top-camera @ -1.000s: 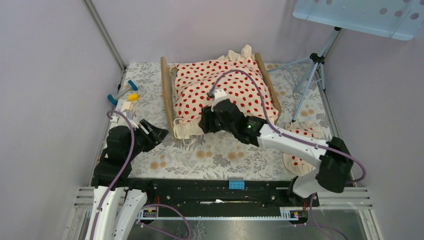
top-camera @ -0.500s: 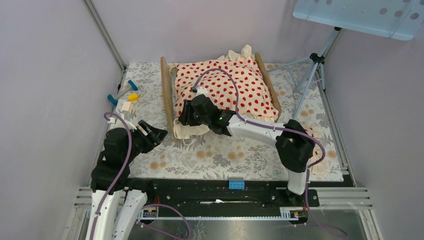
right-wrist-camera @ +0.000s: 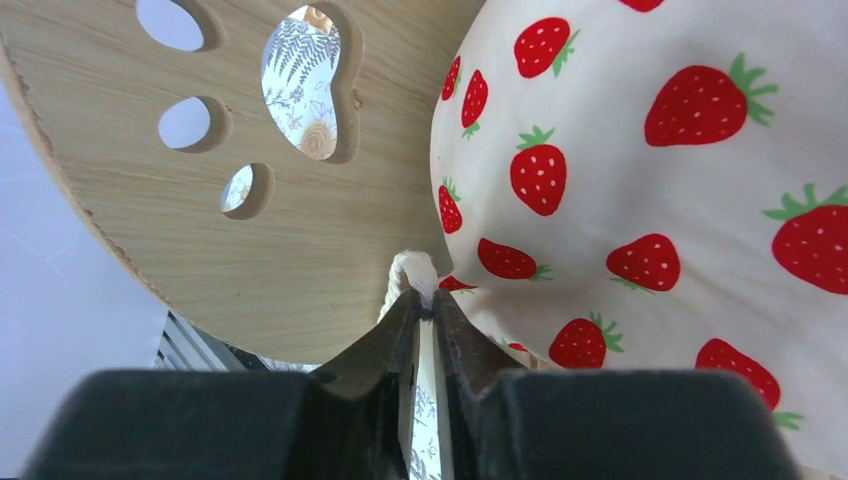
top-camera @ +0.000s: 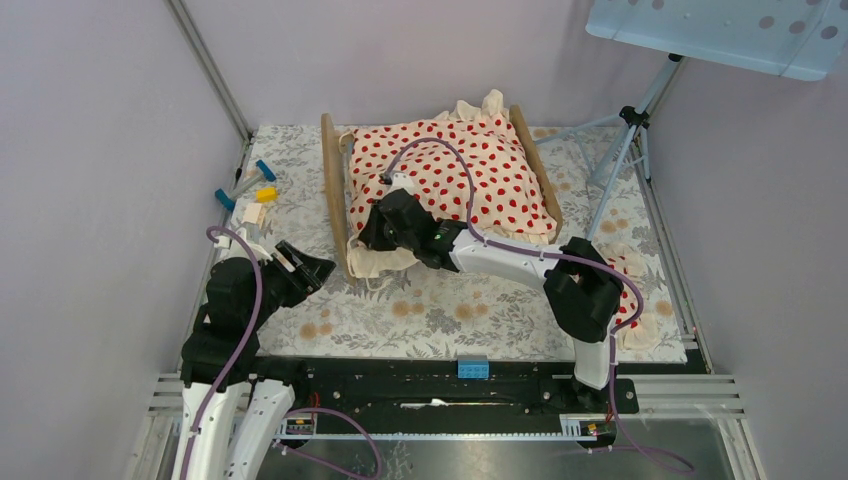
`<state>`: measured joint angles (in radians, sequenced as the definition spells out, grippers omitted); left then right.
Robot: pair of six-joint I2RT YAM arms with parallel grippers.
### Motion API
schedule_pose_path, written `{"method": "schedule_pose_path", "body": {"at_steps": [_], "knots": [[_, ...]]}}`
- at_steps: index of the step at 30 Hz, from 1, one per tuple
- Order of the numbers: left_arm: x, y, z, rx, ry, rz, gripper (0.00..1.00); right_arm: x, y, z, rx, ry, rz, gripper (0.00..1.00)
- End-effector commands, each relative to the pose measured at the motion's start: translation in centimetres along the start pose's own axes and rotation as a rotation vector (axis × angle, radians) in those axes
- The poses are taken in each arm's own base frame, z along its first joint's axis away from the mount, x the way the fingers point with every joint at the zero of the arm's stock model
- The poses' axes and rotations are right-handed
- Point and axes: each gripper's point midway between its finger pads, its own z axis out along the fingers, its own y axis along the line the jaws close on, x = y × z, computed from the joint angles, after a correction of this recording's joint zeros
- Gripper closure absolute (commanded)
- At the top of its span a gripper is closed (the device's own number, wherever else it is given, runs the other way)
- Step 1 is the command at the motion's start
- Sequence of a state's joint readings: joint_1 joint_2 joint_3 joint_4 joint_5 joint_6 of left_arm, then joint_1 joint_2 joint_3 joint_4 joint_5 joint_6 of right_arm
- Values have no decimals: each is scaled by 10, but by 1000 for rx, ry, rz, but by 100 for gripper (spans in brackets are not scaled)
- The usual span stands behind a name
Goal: Set up the pet bed
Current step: Adjust the ropes on the bed frame, then pick up the pillow at the center of the board.
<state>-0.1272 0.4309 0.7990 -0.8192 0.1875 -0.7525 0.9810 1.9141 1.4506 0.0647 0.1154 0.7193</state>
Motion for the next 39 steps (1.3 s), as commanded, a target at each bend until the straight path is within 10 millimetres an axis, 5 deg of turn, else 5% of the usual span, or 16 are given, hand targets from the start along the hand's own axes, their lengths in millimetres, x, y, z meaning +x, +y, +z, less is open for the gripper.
{"method": "schedule_pose_path", "body": {"at_steps": [1,3,7,12,15,18,24,26,29,33,39], "knots": [[-6,-8,-3,34,-30,8,37,-24,18,-2,-61,-79,-8,90],[-6,-7,-3,35,-33,5,36,-22,22,-5,-86,-70,-25,100],[-5,-6,-2,32,-31,1,36,-5,28,-22,-154,-6,-53,100],[-6,-6,0,31,-28,4,36,37,33,-71,-191,109,-158,100],[-6,-7,2,32,-21,5,36,60,12,-104,-125,175,-204,83],[-7,-6,4,29,-26,11,36,51,-35,-136,53,105,-215,64],[-6,-5,10,28,-11,14,35,-1,-142,-213,488,-128,-165,56],[-5,-6,11,34,-5,16,35,-14,-187,-246,646,-214,-93,38],[-3,-9,14,52,13,18,35,-23,-242,-295,832,-313,-7,24],[2,-11,19,71,49,26,34,-28,-296,-346,1018,-397,87,17],[5,-21,23,114,95,45,34,-6,-375,-346,1153,-249,253,8]]}}
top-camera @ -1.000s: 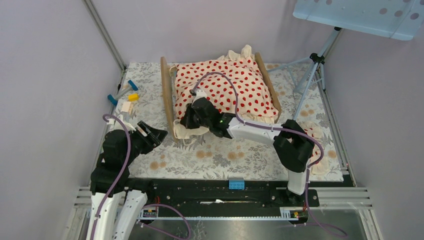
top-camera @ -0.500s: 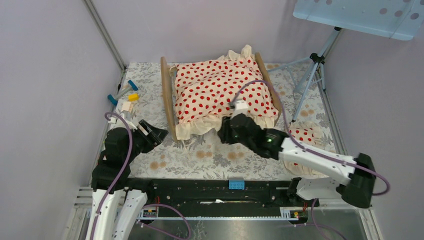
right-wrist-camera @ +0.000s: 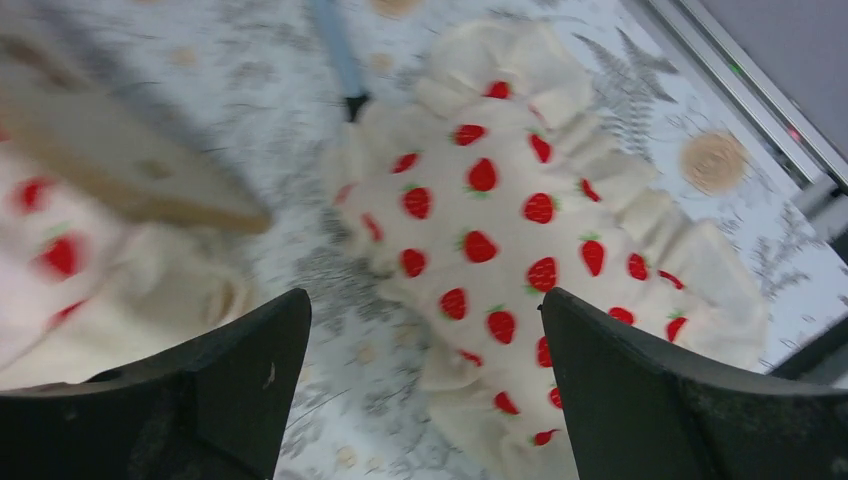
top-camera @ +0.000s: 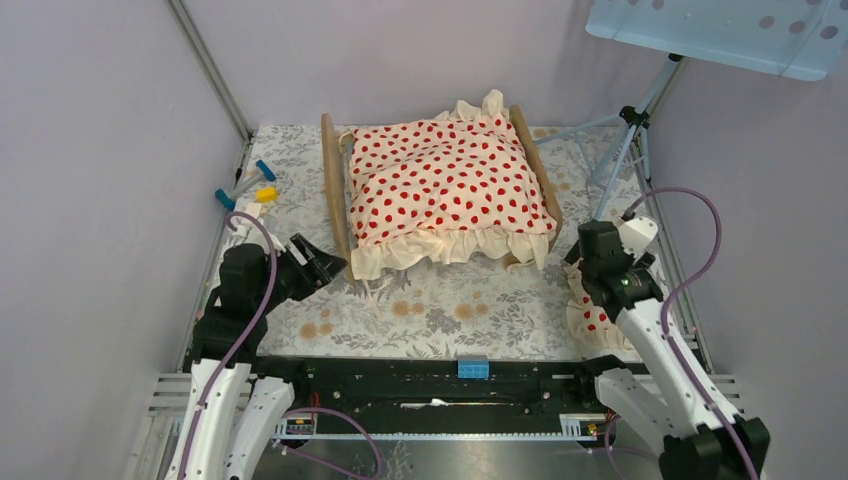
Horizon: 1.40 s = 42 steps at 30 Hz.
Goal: Set up the pet bed
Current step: Pick up the pillow at the center of the board, then place the pillow on the mattress.
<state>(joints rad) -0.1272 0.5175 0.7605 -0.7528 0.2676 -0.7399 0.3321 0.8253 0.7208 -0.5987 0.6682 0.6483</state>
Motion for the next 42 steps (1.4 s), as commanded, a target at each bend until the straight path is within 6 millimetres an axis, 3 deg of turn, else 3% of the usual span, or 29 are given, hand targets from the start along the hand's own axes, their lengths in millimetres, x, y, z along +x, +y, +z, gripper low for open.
{"method": "schedule_pose_path", "body": {"at_steps": [1,4,7,8,10,13,15,17,21,24,27,33,35,37,40,42], "knots": [[-7,-21,1,96,5,52,33,26,-28,43,116,149,-35,5],[-6,-25,0,110,13,50,33,42,-36,61,164,226,-57,2],[-6,-27,0,121,15,48,33,60,-39,76,186,279,-71,6],[-6,-28,-1,124,15,47,33,66,-39,80,183,300,-66,11],[-6,-30,-2,128,16,46,33,66,-38,81,183,321,-43,37],[-8,-33,-4,134,11,49,33,43,-30,71,128,242,16,78],[-11,-35,-5,137,6,50,33,17,-28,59,107,160,50,93],[-14,-40,-5,150,2,50,33,-10,-29,43,94,93,65,100],[-32,-65,-13,220,-28,85,33,-63,-18,3,-9,-24,105,100],[-54,-92,-25,286,-88,133,32,-95,7,-32,-177,-64,159,100],[-70,-114,-29,346,-118,150,29,-115,41,-68,-394,-58,231,100],[-90,-172,-20,560,-172,128,8,-115,144,-153,-957,79,304,100],[-79,-197,-11,585,-156,149,5,-104,172,-178,-1041,101,261,100],[-55,-232,-4,617,-128,209,4,-82,201,-202,-1095,134,180,100],[-18,-271,4,631,-102,284,1,-63,227,-211,-1091,150,136,100],[-2,-284,8,625,-101,309,1,-56,235,-211,-1094,170,146,100]]}}
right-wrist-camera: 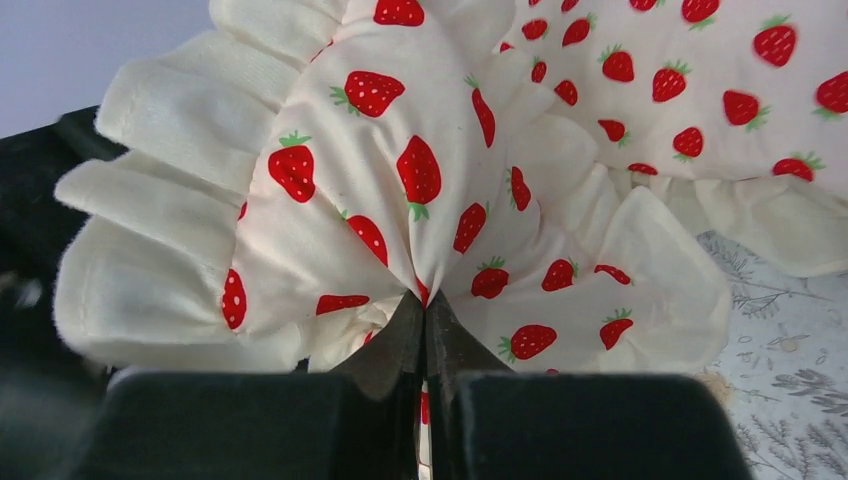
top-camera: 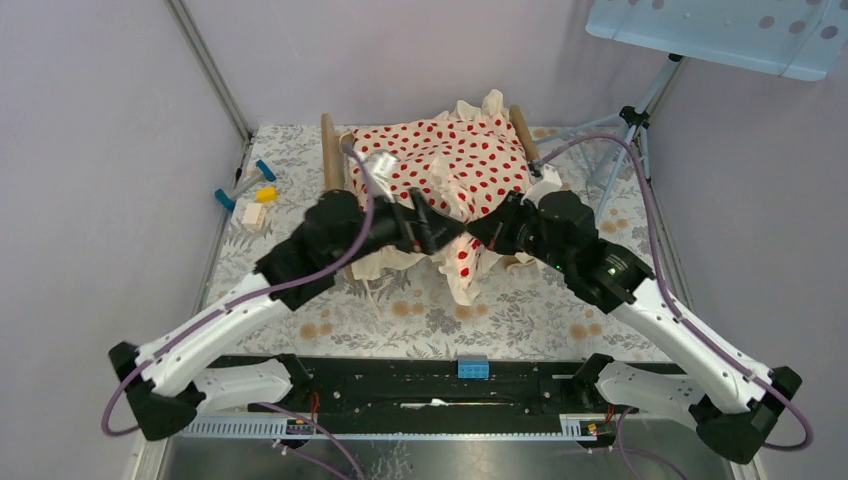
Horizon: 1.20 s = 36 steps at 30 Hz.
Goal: Set up the pet bed
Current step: Place the pillow on the mattress.
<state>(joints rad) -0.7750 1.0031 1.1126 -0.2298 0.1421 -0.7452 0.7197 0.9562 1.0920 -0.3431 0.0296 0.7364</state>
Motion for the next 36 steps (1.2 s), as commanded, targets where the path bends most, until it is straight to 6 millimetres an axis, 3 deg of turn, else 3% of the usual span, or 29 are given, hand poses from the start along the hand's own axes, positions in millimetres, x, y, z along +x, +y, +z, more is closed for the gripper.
{"method": "schedule_pose_path", "body": {"at_steps": [1,10,17,19,21,23,24,26,28,33,36], "knots": [[-26,-43,18,10,-177,102,1,-19,25,10,-36,-101,48,100],[-15,-23,36,-86,-181,73,2,-7,30,14,-78,-64,29,100],[-11,4,46,-231,-179,56,19,1,36,3,-143,-39,-12,100],[-10,7,50,-249,-176,58,37,4,39,0,-164,-26,-26,100],[-9,9,53,-255,-172,61,65,4,38,-4,-166,-27,-36,100],[-8,7,54,-244,-166,67,95,5,34,-11,-166,-28,-53,90],[-8,7,54,-241,-163,76,100,2,31,-17,-156,-49,-69,76],[-10,3,49,-224,-163,106,100,-4,16,-30,-101,-89,-108,56],[-12,-1,37,-181,-171,146,100,-12,4,-47,-67,-148,-156,43],[-13,-34,-7,49,-198,236,100,-19,-13,-88,-85,-267,-283,30],[1,-56,-28,200,-132,304,100,-12,-14,-101,-153,-288,-382,24]]}}
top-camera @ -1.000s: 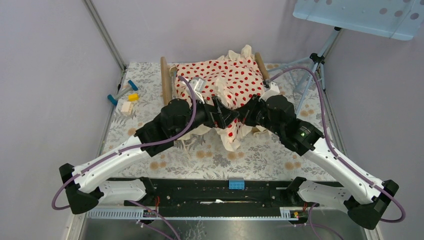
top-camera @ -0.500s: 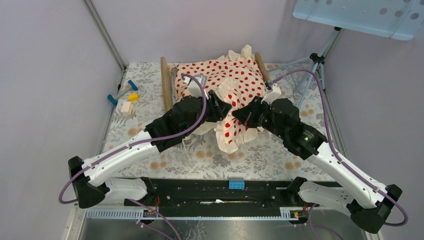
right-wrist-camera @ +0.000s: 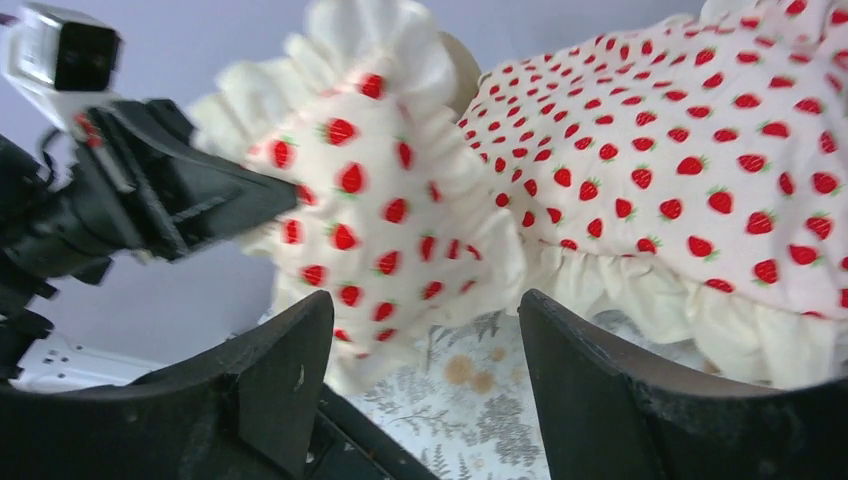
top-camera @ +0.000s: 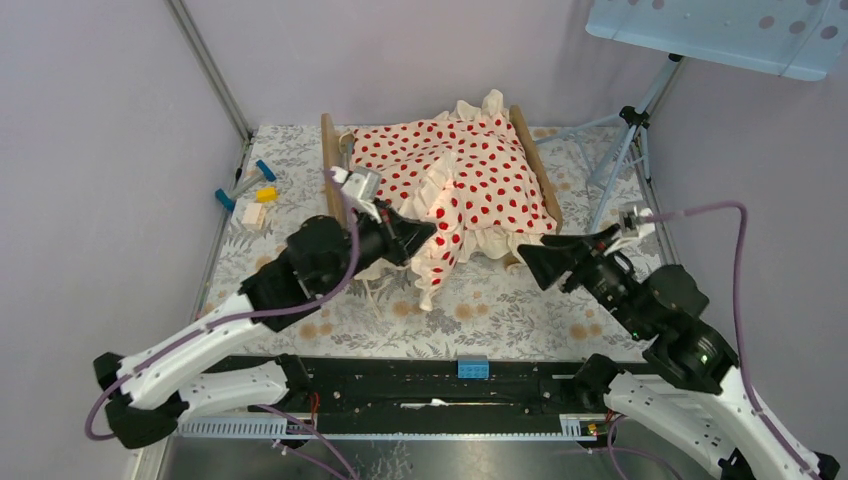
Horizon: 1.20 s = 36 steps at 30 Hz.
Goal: Set up the pet bed
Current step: Place the pillow on the mattress.
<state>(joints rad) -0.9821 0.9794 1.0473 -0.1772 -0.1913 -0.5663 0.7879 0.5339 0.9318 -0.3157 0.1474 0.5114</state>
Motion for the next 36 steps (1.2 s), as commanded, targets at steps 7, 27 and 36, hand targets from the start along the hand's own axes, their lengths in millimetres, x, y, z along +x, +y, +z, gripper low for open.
{"method": "schedule_pose_path", "body": {"at_steps": [7,27,36], "knots": [[-14,-104,-69,619,46,140,100,14,39,-36,-389,-76,-335,22],[-27,-126,-50,665,79,169,100,35,64,4,-534,-47,-272,15],[-42,-123,-41,617,25,153,100,44,64,15,-542,-40,-200,16]]}}
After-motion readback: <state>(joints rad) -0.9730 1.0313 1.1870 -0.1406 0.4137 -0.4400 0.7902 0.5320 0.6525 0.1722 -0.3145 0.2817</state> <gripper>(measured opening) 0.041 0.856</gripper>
